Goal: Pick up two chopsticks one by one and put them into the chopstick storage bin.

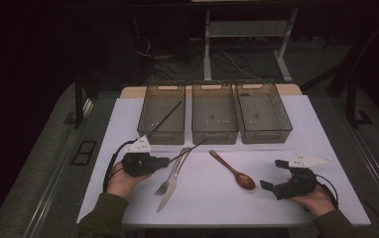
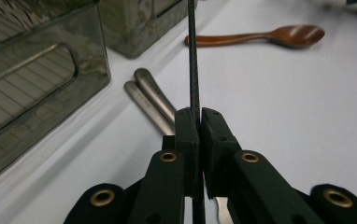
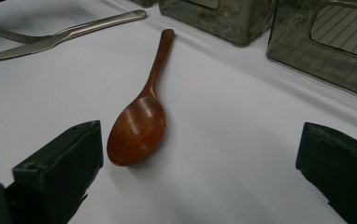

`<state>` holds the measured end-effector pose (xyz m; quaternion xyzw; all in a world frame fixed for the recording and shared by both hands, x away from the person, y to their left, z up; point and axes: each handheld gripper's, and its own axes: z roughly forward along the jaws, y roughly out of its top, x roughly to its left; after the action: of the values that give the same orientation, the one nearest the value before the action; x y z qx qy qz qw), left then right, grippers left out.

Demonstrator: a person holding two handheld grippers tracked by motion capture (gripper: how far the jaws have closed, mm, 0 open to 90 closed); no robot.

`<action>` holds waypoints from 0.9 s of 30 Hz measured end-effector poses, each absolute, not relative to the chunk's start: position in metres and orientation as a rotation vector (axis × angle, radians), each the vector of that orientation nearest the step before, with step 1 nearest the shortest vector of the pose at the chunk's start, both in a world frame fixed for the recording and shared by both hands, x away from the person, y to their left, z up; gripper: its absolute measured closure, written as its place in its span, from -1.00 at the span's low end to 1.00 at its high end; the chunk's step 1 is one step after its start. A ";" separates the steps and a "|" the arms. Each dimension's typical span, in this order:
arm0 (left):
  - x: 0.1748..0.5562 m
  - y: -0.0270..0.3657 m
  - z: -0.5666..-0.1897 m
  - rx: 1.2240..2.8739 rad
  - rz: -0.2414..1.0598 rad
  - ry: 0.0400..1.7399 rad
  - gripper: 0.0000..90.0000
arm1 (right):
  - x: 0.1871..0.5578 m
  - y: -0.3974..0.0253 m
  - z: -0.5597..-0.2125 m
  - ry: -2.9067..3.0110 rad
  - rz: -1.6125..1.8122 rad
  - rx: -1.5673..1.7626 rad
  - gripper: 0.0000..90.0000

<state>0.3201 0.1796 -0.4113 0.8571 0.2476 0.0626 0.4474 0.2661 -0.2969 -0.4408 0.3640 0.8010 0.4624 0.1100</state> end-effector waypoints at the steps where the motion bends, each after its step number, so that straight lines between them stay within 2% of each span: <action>1: 0.320 0.180 -0.410 2.114 0.153 0.616 0.88 | 0.266 -0.297 -0.441 2.353 1.359 1.070 -1.00; 27: 0.338 0.176 -0.375 2.045 0.194 0.691 0.89 | 0.266 -0.298 -0.440 2.349 1.352 1.075 -1.00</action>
<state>0.3377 0.1758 -0.3748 0.8339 0.2817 0.0790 0.4680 0.2663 -0.2979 -0.4400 0.3662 0.8006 0.4606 0.1128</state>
